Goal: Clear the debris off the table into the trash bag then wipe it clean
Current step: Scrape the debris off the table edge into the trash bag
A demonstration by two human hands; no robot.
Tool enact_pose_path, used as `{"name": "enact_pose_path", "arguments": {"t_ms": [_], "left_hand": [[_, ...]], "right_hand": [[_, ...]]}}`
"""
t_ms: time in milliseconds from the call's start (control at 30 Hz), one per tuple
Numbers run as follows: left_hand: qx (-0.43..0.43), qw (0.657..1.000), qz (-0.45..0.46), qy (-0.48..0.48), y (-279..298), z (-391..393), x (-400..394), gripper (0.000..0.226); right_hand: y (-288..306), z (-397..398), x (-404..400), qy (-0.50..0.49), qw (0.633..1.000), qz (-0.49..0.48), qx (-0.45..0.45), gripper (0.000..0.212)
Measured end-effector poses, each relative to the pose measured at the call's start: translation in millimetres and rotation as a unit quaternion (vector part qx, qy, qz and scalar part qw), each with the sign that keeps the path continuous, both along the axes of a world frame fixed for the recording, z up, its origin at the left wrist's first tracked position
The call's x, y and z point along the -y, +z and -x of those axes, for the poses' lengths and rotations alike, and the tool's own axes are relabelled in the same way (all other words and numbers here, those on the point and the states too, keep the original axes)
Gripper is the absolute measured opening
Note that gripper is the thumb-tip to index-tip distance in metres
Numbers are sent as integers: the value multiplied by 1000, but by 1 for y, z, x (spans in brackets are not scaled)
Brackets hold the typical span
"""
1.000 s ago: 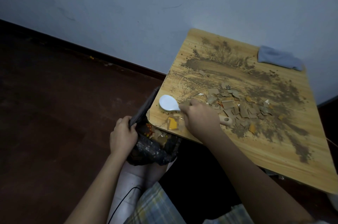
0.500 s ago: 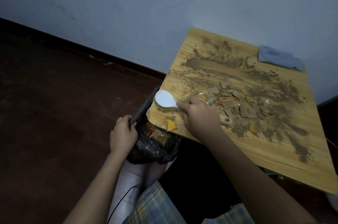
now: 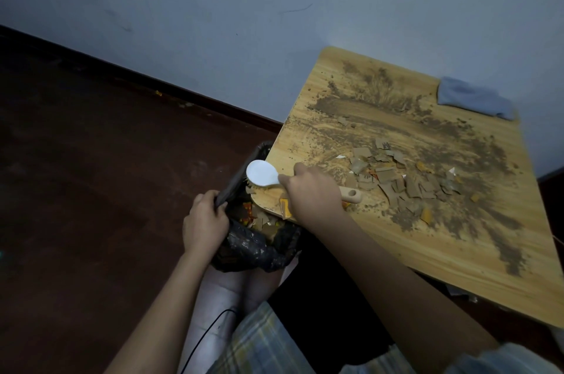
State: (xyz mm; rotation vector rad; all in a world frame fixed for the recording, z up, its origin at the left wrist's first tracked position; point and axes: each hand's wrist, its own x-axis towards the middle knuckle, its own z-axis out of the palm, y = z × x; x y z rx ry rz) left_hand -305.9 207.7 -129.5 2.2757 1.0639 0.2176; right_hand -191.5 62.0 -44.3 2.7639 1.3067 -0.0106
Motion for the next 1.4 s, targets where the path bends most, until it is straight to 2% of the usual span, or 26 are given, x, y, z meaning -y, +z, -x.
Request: {"name": "enact_pose_path", "arguments": {"t_ms": [167,267,433,600,733,1100,1400], "left_hand": [[5,1000,4,14,1,2,-4,18],[4,1000,7,14,2,1,-5,17],[5,1000,8,4,3,0,-1,18],[4,1000,11,-7,2,-2,4,18],[-1,1000,10,-7,1,-4,6,18],[0,1000,4,-9,0,-4,9,17],[1,1000,4,-4,0,-5,9,17]], "right_hand": [[-3,8,5,50,999,-6,13,32],[-1,3,13,47,999,-26,0,35],[7,-18,38,-40,998,-44,6,31],[12,-44,64,-149,989,-21,1,28],[10,-57,75,-185,983,-4,0,23],[-3,-18,58,-45,999,15,25,30],[-7,5,48,5,1000,0,2,32]]}}
